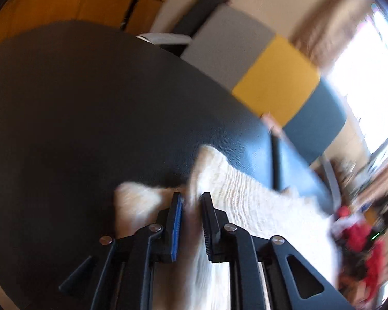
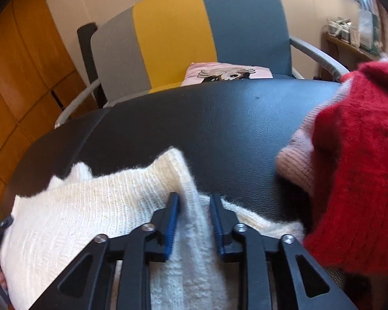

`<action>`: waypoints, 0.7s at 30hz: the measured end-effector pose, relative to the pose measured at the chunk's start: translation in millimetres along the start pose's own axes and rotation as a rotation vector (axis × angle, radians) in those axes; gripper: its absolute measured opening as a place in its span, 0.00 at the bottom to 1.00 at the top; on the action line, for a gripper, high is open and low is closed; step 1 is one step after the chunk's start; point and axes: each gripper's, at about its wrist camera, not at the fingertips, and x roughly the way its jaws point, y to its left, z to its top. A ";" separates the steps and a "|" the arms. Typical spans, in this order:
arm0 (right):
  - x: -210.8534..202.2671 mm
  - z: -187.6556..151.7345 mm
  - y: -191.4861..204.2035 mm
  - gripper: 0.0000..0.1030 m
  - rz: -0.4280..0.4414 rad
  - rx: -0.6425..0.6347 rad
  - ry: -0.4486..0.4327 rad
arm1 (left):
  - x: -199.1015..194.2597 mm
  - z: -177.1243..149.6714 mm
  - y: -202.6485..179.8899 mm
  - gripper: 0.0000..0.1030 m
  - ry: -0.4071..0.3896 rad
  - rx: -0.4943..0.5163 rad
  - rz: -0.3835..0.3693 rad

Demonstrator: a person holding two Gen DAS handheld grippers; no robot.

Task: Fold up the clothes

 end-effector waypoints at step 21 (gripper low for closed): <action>-143.6 -98.1 -12.7 0.49 0.064 -0.075 -0.017 | -91.2 -65.9 42.1 0.30 0.137 0.004 -0.146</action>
